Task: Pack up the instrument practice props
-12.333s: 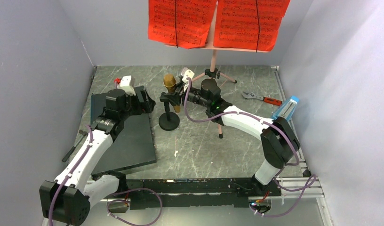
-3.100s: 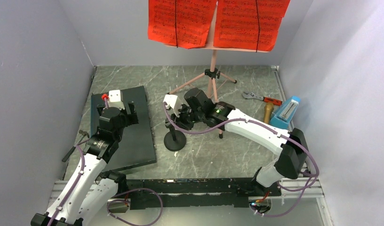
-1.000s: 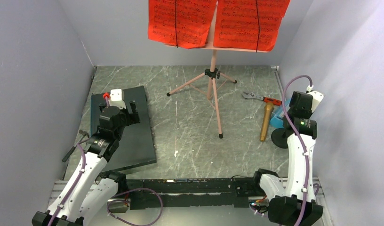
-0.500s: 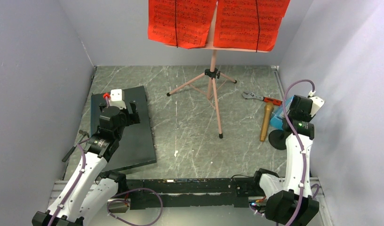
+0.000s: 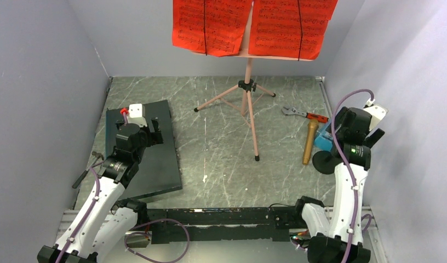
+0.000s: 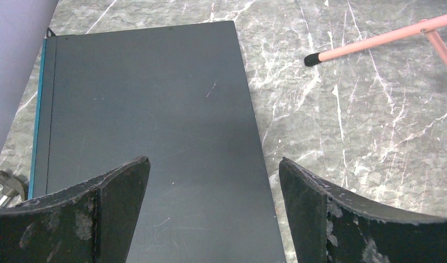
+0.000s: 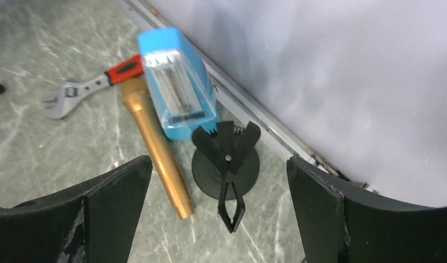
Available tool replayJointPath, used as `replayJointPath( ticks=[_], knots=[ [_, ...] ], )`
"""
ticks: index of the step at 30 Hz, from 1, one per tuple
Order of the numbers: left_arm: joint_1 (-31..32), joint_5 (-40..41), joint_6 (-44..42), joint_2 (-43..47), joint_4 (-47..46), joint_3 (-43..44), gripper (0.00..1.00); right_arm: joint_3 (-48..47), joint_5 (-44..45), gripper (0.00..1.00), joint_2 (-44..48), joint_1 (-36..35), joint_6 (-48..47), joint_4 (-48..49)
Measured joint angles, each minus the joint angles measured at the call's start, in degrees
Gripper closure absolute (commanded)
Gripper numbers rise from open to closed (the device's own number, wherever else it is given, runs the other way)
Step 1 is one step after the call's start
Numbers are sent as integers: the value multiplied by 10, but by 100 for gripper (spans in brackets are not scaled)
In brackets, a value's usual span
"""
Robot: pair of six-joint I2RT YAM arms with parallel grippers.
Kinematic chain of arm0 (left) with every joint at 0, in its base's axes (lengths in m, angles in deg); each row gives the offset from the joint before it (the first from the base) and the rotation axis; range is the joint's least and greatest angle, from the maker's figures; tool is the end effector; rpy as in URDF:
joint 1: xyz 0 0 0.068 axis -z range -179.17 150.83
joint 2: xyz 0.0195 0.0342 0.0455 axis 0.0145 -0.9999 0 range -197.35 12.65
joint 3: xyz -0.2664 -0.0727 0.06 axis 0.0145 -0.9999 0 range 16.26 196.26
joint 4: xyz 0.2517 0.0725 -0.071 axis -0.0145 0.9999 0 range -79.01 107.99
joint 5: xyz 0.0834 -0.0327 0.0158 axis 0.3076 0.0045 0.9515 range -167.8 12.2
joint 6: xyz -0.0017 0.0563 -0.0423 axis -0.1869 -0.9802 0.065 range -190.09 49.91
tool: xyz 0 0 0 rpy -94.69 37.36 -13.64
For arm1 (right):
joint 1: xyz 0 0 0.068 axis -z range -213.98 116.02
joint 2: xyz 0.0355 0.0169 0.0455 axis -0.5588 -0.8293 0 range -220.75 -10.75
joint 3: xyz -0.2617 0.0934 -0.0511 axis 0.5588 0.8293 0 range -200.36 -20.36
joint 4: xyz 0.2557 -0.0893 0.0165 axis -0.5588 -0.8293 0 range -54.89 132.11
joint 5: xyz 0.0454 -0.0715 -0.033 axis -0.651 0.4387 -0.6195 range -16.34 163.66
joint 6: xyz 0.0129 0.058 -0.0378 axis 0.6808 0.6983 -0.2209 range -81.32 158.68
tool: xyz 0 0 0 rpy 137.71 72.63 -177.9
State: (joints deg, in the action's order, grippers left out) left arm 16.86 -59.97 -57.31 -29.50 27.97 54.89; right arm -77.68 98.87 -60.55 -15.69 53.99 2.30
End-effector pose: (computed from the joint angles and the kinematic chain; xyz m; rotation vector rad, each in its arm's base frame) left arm 0.1935 -0.0372 0.2965 -0.1527 1.9046 -0.0392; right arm 0.1777 -0.0846 0.3484 0.8540 1.9341 -0.4993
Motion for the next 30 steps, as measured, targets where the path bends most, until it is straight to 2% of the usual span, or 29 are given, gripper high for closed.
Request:
replayJointPath(
  ticks=[6,16,24,30],
  knots=[
    [0,0,0,-1,0,0,6,-45,-26,0,22,-25,-32,15],
    [0,-1,0,-1,0,0,6,-79,-186,0,13,-59,-63,71],
    [0,-34,0,-1,-3,0,6,-56,-321,0,13,-121,-74,153],
    [-1,-107,-1,-1,-1,3,6,37,-485,0,48,-125,-59,304]
  ],
)
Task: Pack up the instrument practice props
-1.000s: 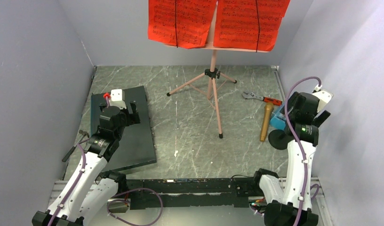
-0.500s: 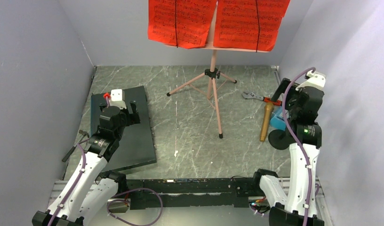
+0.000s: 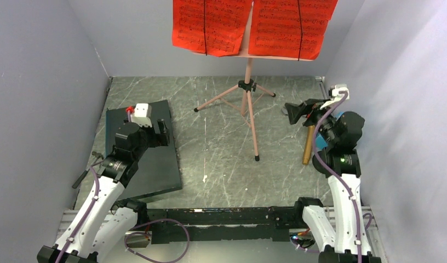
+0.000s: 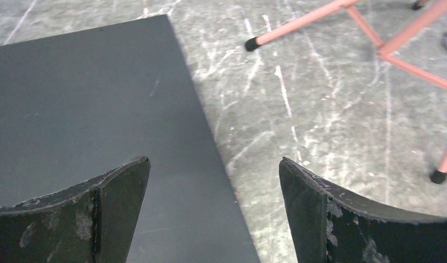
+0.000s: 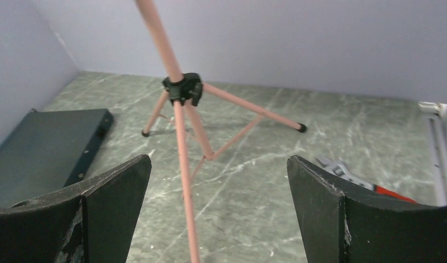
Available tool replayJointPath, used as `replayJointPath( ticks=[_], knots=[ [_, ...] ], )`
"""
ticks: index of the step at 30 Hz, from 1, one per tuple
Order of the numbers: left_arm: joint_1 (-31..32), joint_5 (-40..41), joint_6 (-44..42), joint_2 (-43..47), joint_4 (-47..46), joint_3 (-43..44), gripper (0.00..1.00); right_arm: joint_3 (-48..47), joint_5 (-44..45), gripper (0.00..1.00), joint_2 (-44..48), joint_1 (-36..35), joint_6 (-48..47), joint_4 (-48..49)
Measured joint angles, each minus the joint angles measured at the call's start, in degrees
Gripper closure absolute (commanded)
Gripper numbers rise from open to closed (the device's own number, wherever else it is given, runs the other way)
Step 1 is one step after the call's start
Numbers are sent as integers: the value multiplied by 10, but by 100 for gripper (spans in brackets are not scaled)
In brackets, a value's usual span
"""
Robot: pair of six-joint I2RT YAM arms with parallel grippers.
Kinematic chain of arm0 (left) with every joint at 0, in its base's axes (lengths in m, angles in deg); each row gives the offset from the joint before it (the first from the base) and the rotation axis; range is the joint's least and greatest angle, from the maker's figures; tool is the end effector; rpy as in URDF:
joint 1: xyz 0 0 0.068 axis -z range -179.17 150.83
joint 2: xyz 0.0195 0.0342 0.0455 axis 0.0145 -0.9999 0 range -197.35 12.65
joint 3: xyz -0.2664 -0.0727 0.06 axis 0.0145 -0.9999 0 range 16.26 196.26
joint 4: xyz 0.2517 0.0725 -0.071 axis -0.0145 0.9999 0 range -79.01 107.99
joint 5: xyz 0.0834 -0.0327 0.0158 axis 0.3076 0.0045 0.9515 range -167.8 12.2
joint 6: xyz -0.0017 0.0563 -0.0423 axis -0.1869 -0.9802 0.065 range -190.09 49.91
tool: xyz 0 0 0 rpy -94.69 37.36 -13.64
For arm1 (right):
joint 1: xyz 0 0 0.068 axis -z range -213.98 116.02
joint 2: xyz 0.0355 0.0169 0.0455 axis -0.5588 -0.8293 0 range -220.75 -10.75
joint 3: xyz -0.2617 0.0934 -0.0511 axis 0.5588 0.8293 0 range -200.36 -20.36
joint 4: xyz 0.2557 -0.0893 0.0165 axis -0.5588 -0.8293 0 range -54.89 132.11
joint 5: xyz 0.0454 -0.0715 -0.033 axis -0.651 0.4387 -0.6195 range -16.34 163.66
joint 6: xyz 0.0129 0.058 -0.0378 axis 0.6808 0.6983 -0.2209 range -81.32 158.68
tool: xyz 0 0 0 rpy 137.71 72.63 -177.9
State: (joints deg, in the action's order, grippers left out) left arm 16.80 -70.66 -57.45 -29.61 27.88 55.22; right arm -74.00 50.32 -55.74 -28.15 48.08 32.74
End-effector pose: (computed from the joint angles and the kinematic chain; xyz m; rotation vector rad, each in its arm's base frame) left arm 0.1932 -0.0478 0.2978 -0.0278 1.9259 -0.2154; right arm 0.1980 0.0027 0.4034 -0.1087 1.5907 0.3706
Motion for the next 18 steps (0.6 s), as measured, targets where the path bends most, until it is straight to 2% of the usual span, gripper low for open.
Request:
replayJointPath(
  ticks=[4,12,15,18],
  knots=[
    [0,-58,-1,-18,14,40,6,45,-50,0,28,0,13,53],
    [0,-161,0,-96,41,203,6,-57,-159,0,-38,-10,41,61],
    [0,-195,1,-124,53,265,9,-59,-159,1,-38,-48,61,66],
    [0,-225,1,-162,79,347,10,-84,-130,3,-52,-126,65,63]
  ],
)
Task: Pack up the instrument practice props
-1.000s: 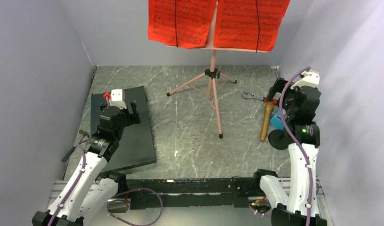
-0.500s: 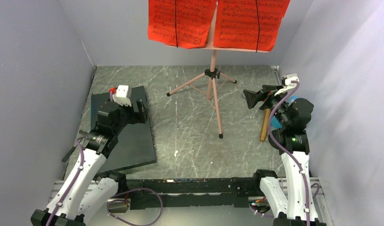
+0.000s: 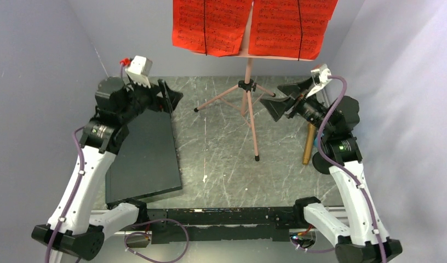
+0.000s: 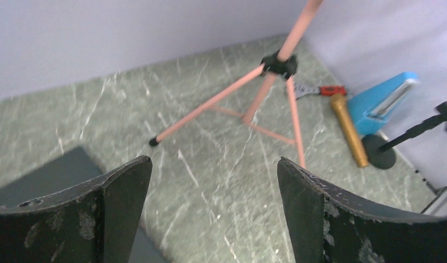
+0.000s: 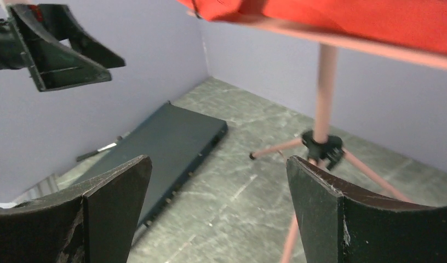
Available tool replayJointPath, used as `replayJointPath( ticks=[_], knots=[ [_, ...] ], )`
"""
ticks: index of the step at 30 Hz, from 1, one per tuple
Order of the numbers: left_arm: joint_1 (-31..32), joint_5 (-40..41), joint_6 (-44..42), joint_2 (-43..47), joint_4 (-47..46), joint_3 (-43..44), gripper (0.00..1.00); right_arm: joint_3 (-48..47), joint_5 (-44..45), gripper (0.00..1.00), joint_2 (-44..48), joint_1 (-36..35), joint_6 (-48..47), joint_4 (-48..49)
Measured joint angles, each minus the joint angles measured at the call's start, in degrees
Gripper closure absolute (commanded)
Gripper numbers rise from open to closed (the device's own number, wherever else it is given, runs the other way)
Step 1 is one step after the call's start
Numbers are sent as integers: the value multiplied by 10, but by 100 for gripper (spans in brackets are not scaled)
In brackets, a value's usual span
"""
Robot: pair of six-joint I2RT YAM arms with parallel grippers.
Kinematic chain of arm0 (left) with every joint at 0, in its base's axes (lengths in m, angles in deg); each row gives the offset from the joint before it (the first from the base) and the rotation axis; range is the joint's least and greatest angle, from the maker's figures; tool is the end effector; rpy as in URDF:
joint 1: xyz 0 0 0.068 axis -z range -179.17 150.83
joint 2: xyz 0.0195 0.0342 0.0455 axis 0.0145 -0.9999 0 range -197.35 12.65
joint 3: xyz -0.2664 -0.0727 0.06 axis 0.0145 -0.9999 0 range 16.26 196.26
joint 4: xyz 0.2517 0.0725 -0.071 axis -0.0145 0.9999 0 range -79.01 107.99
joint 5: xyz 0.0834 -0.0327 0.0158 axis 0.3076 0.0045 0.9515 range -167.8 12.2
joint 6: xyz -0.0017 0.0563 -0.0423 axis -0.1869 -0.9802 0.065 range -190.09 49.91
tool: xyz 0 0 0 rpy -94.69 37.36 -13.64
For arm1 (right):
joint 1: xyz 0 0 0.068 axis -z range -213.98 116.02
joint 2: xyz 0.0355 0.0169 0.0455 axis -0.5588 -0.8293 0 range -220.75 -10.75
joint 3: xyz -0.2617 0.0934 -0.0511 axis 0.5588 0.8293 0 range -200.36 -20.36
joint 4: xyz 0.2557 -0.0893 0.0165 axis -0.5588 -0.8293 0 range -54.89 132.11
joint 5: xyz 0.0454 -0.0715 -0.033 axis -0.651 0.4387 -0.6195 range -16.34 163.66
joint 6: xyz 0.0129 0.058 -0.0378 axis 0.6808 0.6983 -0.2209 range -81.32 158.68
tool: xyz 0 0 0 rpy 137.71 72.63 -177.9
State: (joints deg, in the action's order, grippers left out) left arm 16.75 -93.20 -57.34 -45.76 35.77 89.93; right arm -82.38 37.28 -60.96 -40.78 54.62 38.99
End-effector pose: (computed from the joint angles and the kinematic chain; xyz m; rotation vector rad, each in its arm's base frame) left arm 0.2218 -0.0791 0.4507 0.2496 1.7509 -0.5983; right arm 0.1960 0.0578 0.4533 -0.4214 1.4350 0.7707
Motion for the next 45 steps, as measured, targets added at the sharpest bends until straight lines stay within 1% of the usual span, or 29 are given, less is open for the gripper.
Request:
replayJointPath(
  ticks=[3,5,8,13,16,21,24,26,29,34,39,45],
  knots=[
    [0,-25,0,-38,7,85,10,-43,44,5,-25,-69,6,2],
    [0,-35,1,-56,10,125,11,-75,84,6,-44,-110,12,4],
    [2,-46,2,-90,16,197,12,-117,143,7,-74,-159,23,8],
    [14,-47,9,-154,17,297,14,-197,235,10,-140,-227,36,8],
    [30,-40,16,-198,19,355,15,-243,283,12,-182,-251,47,-1],
    [69,-5,17,-270,14,448,19,-317,361,18,-245,-259,67,-14],
    [85,17,16,-304,9,486,22,-343,390,20,-269,-259,76,-24],
    [92,28,17,-321,-1,503,25,-363,404,23,-286,-259,82,-32],
    [98,43,18,-338,-19,512,30,-379,418,28,-305,-259,87,-35],
    [101,61,20,-360,-44,530,36,-396,434,31,-333,-259,92,-41],
    [102,62,30,-372,-66,542,45,-400,440,34,-347,-259,92,-41],
    [104,60,41,-383,-88,555,46,-406,440,36,-359,-259,92,-41]
  ],
)
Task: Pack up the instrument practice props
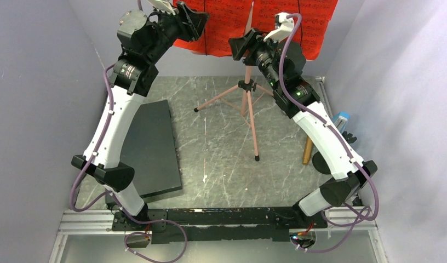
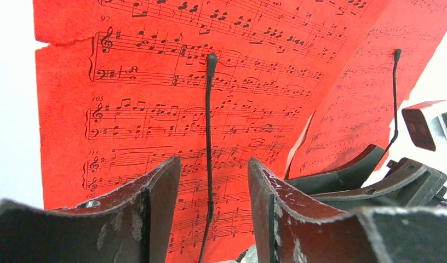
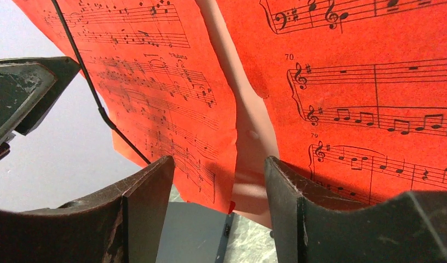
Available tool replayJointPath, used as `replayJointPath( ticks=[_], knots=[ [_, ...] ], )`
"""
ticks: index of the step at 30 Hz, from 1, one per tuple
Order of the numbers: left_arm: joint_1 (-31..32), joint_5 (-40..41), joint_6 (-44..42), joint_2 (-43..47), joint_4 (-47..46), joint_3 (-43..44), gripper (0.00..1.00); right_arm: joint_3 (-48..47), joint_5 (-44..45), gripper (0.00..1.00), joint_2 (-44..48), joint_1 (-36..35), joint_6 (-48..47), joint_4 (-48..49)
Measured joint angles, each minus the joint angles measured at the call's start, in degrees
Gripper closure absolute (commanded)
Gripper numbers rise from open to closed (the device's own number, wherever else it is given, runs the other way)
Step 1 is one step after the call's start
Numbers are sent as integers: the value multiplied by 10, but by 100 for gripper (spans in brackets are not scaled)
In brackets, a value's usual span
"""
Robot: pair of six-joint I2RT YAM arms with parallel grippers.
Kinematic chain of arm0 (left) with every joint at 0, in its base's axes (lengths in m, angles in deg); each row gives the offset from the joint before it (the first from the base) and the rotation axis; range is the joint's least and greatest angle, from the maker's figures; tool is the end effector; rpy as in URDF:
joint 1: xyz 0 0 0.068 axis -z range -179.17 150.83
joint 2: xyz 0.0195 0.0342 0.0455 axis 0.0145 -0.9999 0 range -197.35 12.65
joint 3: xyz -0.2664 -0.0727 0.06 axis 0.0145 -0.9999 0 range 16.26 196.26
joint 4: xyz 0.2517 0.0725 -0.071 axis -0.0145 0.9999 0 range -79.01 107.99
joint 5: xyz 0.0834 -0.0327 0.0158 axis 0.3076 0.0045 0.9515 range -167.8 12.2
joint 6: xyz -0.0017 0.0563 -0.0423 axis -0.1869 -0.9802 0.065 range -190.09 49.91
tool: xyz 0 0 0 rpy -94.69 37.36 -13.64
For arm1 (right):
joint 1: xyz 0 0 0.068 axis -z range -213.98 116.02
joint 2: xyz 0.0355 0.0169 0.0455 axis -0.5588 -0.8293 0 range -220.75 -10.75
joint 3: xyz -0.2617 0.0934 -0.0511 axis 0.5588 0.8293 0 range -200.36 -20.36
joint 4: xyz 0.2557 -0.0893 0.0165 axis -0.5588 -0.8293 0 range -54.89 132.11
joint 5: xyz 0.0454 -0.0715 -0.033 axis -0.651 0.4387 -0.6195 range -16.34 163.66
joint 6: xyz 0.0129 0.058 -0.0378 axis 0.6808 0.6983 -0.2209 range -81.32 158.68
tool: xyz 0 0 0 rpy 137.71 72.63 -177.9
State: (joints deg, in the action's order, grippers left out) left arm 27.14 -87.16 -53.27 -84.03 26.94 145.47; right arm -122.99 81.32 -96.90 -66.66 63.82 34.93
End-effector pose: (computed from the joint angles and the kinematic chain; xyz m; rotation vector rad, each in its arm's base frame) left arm 0.3190 -0.1681 0.6111 0.2525 1.2977 -0.7479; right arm 0.3063 0.1874 0.5381 0.0187 1.4509 0.7384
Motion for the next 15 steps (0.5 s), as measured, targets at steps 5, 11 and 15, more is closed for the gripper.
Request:
replayJointPath(
  ticks=[5,11,15],
  knots=[
    [0,0,5,-10,-7,1,46,-3,0,37,-7,0,1,0],
    [0,0,8,-23,-7,1,51,-3,-1,39,-12,0,6,2],
    [1,-3,11,-28,-7,1,63,-3,-1,41,-14,0,7,4]
  ],
)
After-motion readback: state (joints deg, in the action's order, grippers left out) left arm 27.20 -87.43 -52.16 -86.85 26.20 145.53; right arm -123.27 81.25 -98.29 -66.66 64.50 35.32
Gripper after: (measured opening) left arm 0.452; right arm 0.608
